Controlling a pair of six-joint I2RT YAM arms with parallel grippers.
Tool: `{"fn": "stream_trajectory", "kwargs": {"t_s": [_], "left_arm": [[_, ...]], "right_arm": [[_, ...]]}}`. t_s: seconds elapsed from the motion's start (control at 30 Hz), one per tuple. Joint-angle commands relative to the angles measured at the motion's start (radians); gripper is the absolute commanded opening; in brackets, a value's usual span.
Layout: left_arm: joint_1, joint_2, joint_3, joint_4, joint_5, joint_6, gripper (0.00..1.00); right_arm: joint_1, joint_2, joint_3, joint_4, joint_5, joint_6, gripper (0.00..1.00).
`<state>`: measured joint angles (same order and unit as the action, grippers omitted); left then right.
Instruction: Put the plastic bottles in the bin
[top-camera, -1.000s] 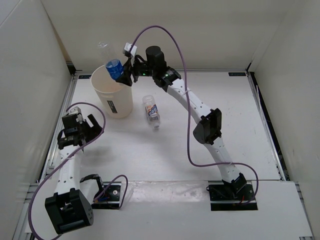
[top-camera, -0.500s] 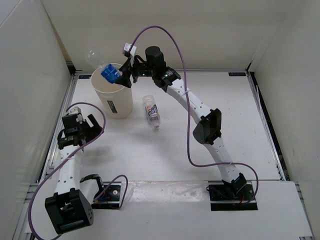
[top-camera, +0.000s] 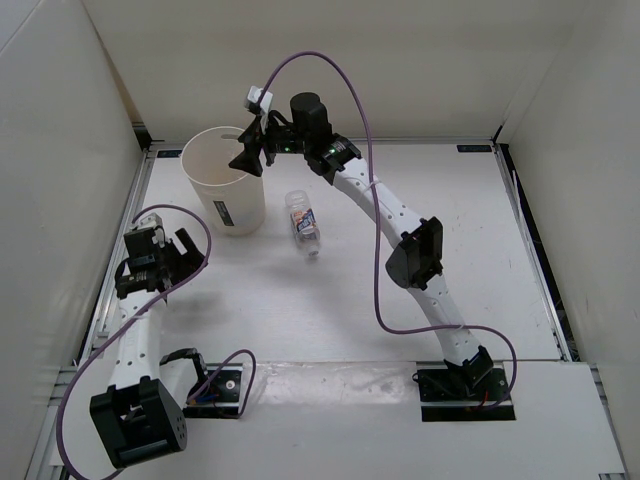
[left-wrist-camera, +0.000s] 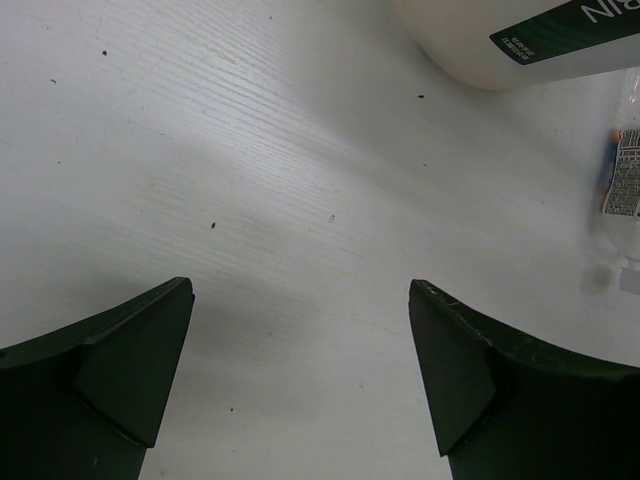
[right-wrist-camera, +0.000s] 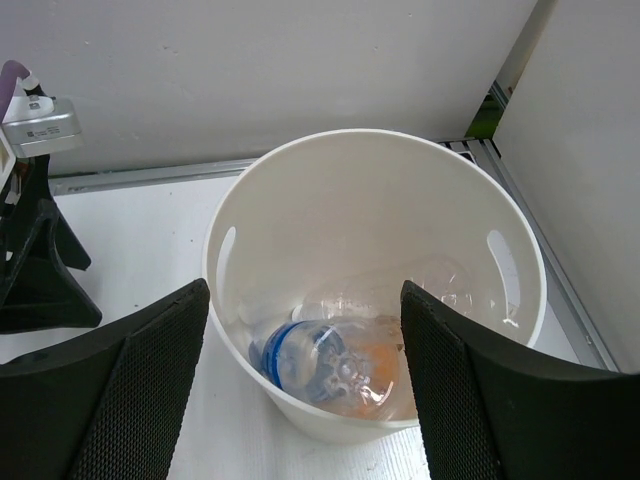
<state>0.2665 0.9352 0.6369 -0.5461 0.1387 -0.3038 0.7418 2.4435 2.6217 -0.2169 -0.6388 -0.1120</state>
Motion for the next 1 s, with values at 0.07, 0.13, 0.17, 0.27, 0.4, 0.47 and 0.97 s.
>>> {"fn": "stream_trajectory", "kwargs": {"t_s": [0.07,0.13,0.17,0.27,0.4,0.47,0.97], "left_arm": [[0.004,-0.018,0.023,0.012,0.004,0.011,1.00],[0.005,-0.021,0.021,0.014,0.004,0.014,1.00],[0.004,-0.019,0.021,0.015,0.004,0.011,1.00],[0.005,-0.022,0.023,0.017,0.013,0.012,1.00],[0.010,-0.022,0.037,0.005,0.025,0.028,1.00],[0.002,-0.022,0.040,-0.002,0.029,0.031,1.00],[0.005,-0.027,0.034,-0.002,0.081,0.025,1.00]], "right_arm": [[0.004,-0.026,0.023,0.034,-0.002,0.005,0.80],[0.004,-0.029,0.021,0.036,0.002,0.005,0.80],[0.005,-0.028,0.021,0.037,0.005,0.006,0.81],[0.001,-0.029,0.021,0.047,0.021,0.024,0.81],[-0.004,-0.031,0.050,0.108,0.161,0.060,0.79],[-0.015,-0.040,0.052,0.132,0.326,0.101,0.79],[-0.136,-0.190,-0.248,-0.127,0.659,0.322,0.82]]}}
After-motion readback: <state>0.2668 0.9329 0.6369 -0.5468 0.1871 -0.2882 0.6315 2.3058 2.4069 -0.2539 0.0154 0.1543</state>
